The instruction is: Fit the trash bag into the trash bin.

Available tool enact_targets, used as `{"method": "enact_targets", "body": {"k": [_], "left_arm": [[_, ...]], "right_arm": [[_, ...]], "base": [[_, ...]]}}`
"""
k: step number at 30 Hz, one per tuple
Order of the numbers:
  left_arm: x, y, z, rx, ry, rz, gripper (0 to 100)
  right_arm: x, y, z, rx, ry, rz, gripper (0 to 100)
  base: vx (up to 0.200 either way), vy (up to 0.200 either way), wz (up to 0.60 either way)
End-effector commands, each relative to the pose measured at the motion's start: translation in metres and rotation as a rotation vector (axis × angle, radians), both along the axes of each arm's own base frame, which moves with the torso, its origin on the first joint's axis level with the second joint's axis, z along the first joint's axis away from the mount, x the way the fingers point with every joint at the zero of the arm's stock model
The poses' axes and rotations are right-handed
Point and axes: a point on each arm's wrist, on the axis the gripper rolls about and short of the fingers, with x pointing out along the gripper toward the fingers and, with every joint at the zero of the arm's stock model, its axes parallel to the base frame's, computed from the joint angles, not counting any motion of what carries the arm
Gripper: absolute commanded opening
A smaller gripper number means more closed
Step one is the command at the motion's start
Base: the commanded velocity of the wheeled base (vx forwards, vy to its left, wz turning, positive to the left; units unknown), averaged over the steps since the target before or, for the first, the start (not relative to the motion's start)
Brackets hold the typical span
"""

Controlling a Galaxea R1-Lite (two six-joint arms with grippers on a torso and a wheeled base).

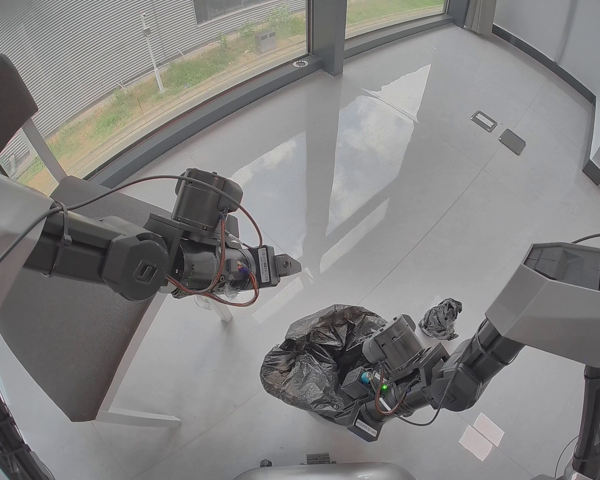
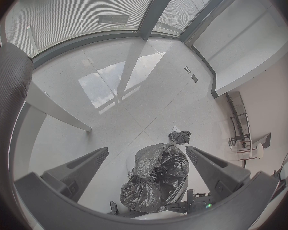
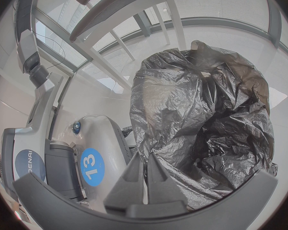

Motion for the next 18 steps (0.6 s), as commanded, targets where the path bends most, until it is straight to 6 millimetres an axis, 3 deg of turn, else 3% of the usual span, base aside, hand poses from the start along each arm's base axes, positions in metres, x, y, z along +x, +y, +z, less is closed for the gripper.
{"method": "enact_targets", "body": {"k": [1,17,18], "left_arm": [[0.0,0.0,0.001,-0.002,-0.002,-0.001,100],[-0.001,0.0,0.001,-0.012,0.005,0.01,100],[-0.001,0.0,0.0,-0.011,0.008,0.01,100]], "right_arm": [[-0.004,0.002,-0.001,-0.004,0.004,0.014,0],[-0.019,0.01,-0.002,-0.013,0.015,0.057,0],[-0.02,0.009,-0.002,-0.017,0.019,0.06,100]], "base": [[0.0,0.0,0.0],[0.0,0.0,0.0],[0.0,0.0,0.0]]}}
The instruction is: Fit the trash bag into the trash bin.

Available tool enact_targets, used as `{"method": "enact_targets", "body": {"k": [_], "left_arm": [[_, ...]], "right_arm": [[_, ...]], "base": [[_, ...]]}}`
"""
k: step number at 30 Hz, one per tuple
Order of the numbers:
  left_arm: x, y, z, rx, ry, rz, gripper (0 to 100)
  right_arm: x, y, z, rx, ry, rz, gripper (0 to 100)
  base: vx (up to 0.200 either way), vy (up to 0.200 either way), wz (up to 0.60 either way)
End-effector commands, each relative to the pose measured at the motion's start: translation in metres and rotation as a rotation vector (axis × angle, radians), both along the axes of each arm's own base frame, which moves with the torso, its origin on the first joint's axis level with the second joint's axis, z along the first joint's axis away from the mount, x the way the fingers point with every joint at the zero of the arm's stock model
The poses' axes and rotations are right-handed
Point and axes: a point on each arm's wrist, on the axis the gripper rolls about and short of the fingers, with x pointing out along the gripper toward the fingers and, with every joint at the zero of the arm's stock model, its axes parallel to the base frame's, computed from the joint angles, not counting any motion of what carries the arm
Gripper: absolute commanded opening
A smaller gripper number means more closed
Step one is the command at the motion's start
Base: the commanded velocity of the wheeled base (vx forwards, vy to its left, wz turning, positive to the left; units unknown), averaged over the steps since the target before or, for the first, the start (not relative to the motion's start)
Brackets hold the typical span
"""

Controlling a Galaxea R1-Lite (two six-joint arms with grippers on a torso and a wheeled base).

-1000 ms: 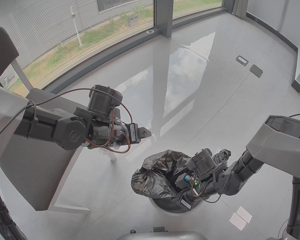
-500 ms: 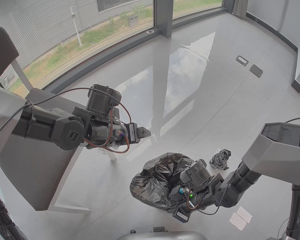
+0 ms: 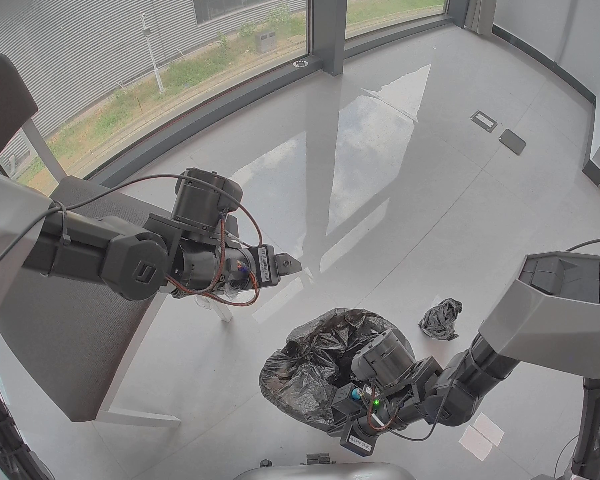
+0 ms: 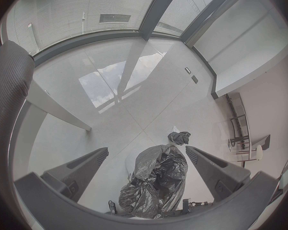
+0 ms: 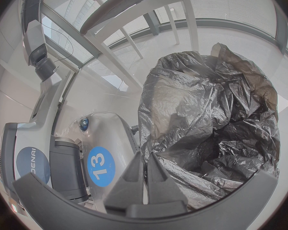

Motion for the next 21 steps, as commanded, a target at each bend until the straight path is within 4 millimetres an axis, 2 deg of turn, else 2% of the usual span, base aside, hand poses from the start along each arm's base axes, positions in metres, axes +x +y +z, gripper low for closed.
{"method": "enact_targets", "body": {"k": [1,12,15,21], "left_arm": [[0.0,0.0,0.0,0.0,0.001,0.001,100],[0.0,-0.001,-0.003,0.008,0.007,-0.005,100],[0.003,-0.003,-0.01,0.023,0.017,-0.008,100],[0.004,-0.005,-0.02,0.061,0.029,-0.008,100]], "right_arm": [[-0.004,0.0,0.0,-0.004,0.005,0.009,100],[-0.005,0.002,0.017,0.054,0.009,-0.059,100],[-0.003,0.0,0.025,0.08,0.011,-0.102,100],[0.001,-0.019,0.034,0.083,0.005,-0.164,100]], "base": [[0.0,0.0,0.0],[0.0,0.0,0.0],[0.0,0.0,0.0],[0.0,0.0,0.0]]}}
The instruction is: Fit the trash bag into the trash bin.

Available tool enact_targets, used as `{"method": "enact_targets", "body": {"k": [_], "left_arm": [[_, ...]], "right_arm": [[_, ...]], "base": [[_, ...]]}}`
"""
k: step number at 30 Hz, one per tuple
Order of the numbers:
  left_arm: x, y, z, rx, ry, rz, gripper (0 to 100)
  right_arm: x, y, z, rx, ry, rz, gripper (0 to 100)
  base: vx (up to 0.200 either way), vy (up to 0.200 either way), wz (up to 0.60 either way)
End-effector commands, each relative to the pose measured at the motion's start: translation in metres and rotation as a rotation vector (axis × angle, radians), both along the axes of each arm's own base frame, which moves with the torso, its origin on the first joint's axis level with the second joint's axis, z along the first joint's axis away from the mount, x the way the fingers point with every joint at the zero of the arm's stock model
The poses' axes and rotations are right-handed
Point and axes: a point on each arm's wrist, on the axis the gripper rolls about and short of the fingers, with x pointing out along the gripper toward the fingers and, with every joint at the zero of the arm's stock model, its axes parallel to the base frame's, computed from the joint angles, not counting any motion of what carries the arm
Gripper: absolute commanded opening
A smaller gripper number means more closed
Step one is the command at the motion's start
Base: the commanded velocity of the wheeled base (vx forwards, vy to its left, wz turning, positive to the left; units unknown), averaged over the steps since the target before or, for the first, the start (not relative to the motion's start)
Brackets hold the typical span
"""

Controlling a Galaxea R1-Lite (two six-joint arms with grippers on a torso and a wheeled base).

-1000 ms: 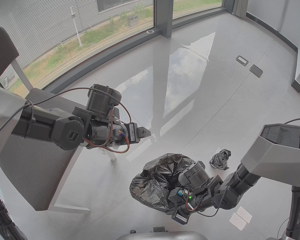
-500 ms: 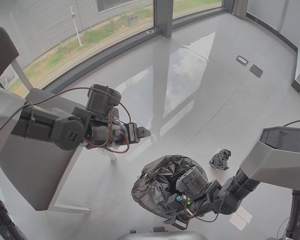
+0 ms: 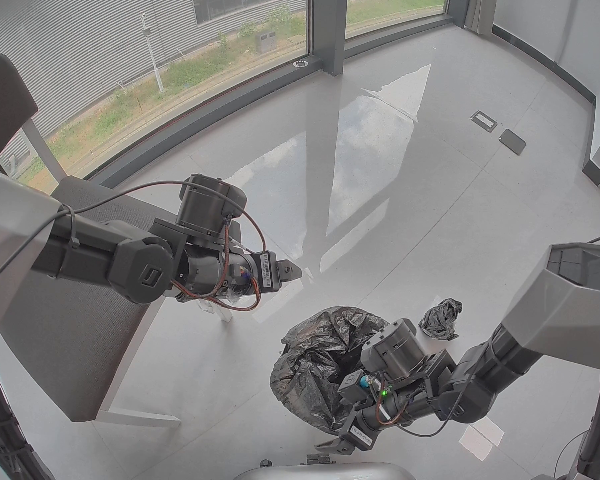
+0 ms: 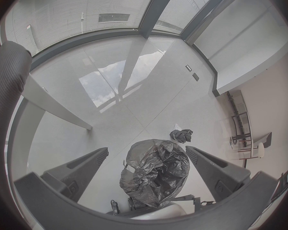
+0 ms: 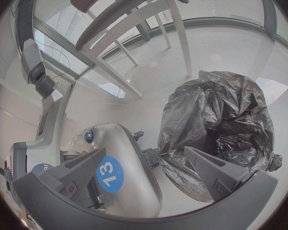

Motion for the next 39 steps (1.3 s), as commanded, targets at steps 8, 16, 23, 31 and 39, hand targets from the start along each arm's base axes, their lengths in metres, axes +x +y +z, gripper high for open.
{"method": "enact_targets", "body": {"k": [8,16,23,31,39], "left_arm": [[-0.007,0.0,-0.007,0.025,0.017,-0.006,100],[-0.012,0.002,0.003,0.012,-0.004,-0.007,100],[-0.013,0.003,0.007,0.003,-0.012,-0.001,100],[-0.013,0.004,0.009,-0.005,-0.013,0.008,100],[-0.013,0.004,0.009,-0.014,-0.009,0.022,100]], "right_arm": [[0.024,-0.042,0.013,0.007,-0.03,-0.141,100],[0.054,-0.038,-0.009,0.003,-0.024,-0.181,100],[0.055,-0.047,-0.021,-0.027,0.016,-0.208,100],[0.036,-0.074,-0.01,-0.054,0.028,-0.22,100],[0.032,-0.071,0.019,0.01,-0.04,-0.221,100]], "base": [[0.0,0.0,0.0],[0.0,0.0,0.0],[0.0,0.0,0.0],[0.0,0.0,0.0],[0.0,0.0,0.0]]}}
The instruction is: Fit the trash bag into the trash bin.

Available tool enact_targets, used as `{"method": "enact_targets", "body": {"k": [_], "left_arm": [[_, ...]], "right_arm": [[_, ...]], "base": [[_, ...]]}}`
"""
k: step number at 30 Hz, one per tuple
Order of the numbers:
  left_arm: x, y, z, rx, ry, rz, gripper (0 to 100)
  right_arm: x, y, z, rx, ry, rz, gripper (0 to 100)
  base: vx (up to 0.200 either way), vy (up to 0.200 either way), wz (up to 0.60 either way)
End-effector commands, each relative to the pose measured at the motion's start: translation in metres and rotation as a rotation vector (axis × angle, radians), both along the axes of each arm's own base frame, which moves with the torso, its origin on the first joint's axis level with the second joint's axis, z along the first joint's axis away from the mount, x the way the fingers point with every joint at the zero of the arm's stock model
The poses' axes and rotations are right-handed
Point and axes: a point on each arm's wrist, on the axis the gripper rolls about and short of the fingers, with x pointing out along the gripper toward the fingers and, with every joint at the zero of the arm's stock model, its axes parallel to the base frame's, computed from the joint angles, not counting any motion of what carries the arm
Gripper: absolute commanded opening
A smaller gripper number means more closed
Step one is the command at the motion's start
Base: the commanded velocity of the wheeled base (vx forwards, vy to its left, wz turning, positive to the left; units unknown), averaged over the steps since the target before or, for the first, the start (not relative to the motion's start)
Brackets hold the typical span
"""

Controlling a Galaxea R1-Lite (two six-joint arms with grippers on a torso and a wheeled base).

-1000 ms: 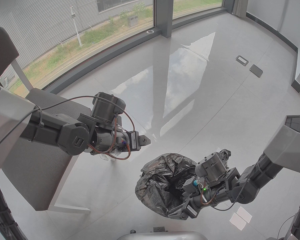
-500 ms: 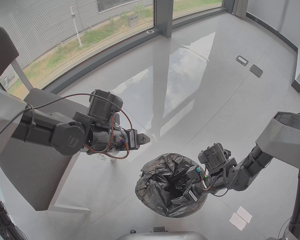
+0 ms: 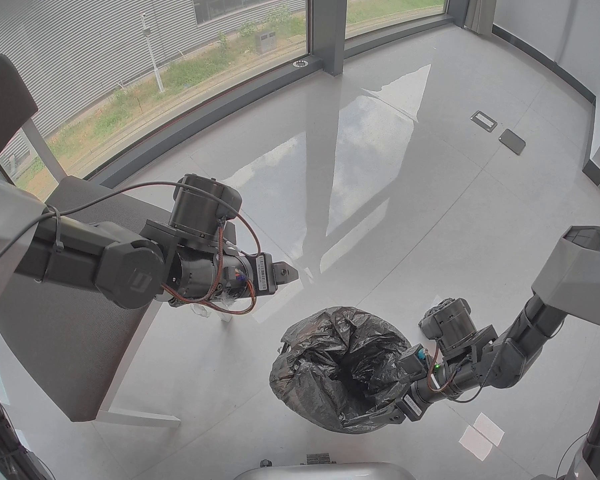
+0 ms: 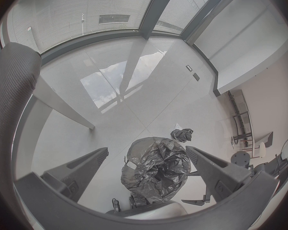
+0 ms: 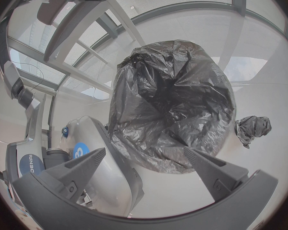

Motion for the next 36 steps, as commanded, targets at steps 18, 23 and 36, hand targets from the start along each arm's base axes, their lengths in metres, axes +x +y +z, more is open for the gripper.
{"method": "enact_targets", "body": {"k": [18,23,36], "left_arm": [[-0.012,0.02,0.018,-0.025,-0.053,0.045,100],[-0.01,0.018,0.018,-0.017,-0.063,0.037,100],[-0.022,0.029,0.036,-0.013,-0.117,0.057,100]], "right_arm": [[0.083,-0.11,0.051,0.104,-0.202,-0.455,100],[0.097,-0.117,0.009,0.043,-0.137,-0.45,100],[0.154,-0.122,-0.054,-0.019,-0.157,-0.435,100]], "base": [[0.0,0.0,0.0],[0.0,0.0,0.0],[0.0,0.0,0.0]]}}
